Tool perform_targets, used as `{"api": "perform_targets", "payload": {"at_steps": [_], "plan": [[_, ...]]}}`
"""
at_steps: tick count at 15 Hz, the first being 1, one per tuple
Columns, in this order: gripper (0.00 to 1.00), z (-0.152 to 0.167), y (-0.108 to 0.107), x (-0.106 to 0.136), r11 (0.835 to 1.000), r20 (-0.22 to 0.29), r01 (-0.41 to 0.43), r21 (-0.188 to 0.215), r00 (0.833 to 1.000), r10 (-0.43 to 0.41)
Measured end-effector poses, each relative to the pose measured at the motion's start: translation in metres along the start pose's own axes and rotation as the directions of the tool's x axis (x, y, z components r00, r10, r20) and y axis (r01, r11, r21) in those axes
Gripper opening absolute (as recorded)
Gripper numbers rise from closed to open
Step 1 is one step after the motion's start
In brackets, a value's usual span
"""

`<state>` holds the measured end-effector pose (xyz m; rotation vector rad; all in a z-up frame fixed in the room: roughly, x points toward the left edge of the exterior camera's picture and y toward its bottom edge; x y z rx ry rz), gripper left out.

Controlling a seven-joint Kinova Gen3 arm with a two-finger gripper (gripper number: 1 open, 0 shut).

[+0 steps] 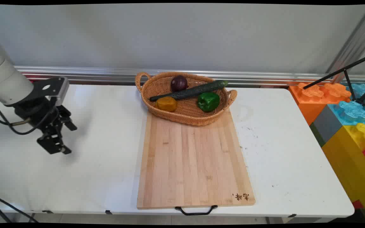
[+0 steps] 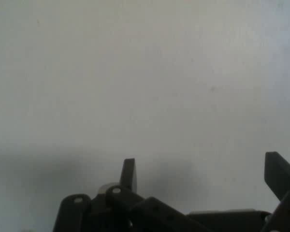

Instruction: Pick up the potato from the vegetable basket

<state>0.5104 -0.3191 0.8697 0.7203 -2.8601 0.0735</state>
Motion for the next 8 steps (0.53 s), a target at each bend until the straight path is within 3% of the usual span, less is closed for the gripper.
{"api": "perform_targets", "payload": {"at_steps": [4, 8], "plan": [[1.0, -0.004, -0.002, 0.033, 1.0, -0.099, 0.02, 0.02, 0.995, -0.018], [1.0, -0.016, -0.009, 0.075, 0.993, -0.215, 0.074, 0.091, 0.975, -0.053]]}}
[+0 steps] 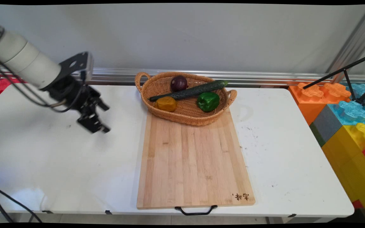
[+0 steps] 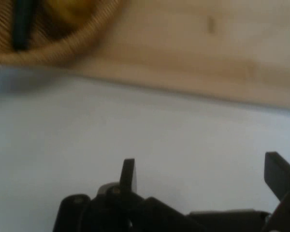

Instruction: Pick up the potato from the vegetable basket

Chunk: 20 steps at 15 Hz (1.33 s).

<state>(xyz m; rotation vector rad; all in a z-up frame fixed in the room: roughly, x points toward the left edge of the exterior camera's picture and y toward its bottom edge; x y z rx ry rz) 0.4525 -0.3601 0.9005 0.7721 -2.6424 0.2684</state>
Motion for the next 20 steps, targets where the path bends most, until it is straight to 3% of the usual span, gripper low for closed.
{"api": "perform_targets", "payload": {"at_steps": [3, 6, 9, 14, 20], "plan": [[1.0, 0.001, -0.005, 0.033, 0.997, -0.076, 0.029, 0.078, 0.997, -0.023], [1.0, 0.012, -0.007, 0.066, 0.991, -0.133, 0.053, 0.126, 0.99, -0.036], [1.0, 0.029, -0.012, 0.093, 0.985, -0.154, 0.079, 0.156, 0.987, -0.054], [1.0, 0.056, -0.029, 0.12, 0.975, -0.132, 0.119, 0.19, 0.987, -0.095], [1.0, 0.114, -0.058, 0.143, 0.969, -0.043, 0.157, 0.191, 0.987, -0.152]]}}
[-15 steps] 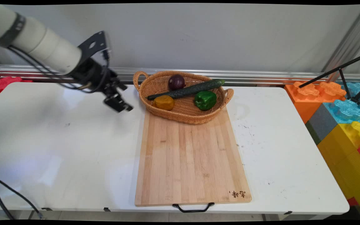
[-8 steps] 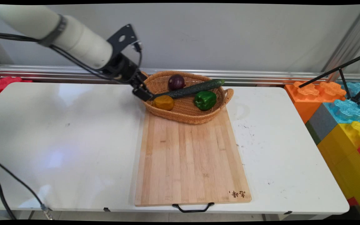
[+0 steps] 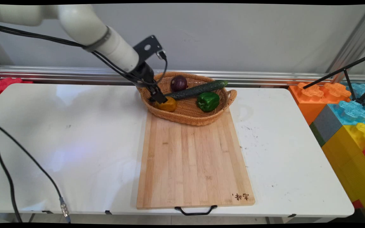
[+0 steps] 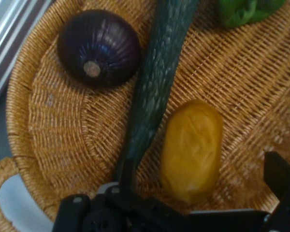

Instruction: Pick up the potato from the vegetable basket, then place the picked object on the cutting board

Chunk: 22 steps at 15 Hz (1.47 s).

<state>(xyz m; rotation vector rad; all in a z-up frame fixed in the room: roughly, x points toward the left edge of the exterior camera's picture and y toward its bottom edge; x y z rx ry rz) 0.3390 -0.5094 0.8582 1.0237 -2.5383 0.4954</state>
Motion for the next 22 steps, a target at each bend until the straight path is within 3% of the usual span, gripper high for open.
{"api": "perform_targets", "payload": {"at_steps": [5, 10, 11, 17, 22], "plan": [[1.0, 0.04, -0.005, 0.008, 1.0, 0.063, -0.014, -0.016, 0.998, 0.015], [1.0, 0.066, -0.007, 0.014, 0.999, 0.087, -0.036, -0.038, 0.995, 0.039], [0.0, 0.071, -0.007, 0.016, 0.998, 0.086, -0.042, -0.044, 0.995, 0.045], [0.0, 0.076, -0.002, 0.027, 0.997, 0.068, -0.053, -0.06, 0.996, 0.057], [0.0, 0.05, 0.009, 0.038, 0.995, 0.007, -0.093, -0.023, 0.996, 0.093]]}}
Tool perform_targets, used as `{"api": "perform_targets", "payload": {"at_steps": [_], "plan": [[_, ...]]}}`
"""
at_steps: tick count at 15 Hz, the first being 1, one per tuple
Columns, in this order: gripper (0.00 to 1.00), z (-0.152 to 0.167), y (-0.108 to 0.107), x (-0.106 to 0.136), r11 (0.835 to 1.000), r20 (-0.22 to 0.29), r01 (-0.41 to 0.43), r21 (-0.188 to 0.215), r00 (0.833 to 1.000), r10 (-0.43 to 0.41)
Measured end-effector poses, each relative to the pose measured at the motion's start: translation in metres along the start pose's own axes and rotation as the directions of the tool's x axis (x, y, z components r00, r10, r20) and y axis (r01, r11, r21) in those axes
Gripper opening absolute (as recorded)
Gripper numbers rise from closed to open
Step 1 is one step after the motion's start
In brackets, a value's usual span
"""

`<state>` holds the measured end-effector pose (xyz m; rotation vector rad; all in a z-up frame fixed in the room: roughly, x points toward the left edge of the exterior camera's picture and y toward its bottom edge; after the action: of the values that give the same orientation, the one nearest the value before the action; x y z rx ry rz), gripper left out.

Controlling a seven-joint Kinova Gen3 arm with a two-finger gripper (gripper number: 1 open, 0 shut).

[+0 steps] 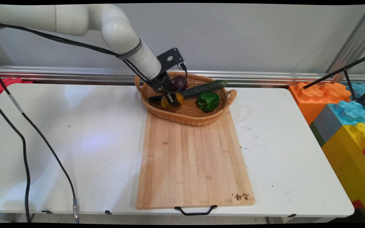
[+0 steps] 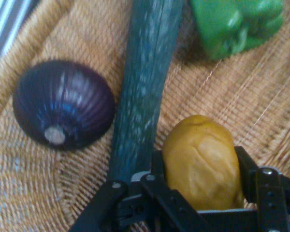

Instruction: Place the picked object on the cutting board

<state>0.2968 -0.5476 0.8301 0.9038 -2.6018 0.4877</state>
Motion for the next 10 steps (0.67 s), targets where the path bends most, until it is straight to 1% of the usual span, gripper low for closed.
{"api": "perform_targets", "payload": {"at_steps": [2, 3, 6, 9, 10], "plan": [[0.0, -0.021, 0.012, 0.009, 0.999, -0.04, -0.025, 0.026, 0.999, 0.026], [0.0, -0.034, 0.023, 0.014, 0.998, -0.064, -0.043, 0.034, 0.997, 0.045], [0.0, -0.056, 0.049, 0.024, 0.997, -0.099, -0.077, 0.032, 0.992, 0.079], [0.0, -0.08, 0.09, 0.032, 0.993, -0.125, -0.115, 0.015, 0.985, 0.116], [0.0, -0.084, 0.099, 0.034, 0.992, -0.128, -0.122, 0.011, 0.984, 0.123]]}}
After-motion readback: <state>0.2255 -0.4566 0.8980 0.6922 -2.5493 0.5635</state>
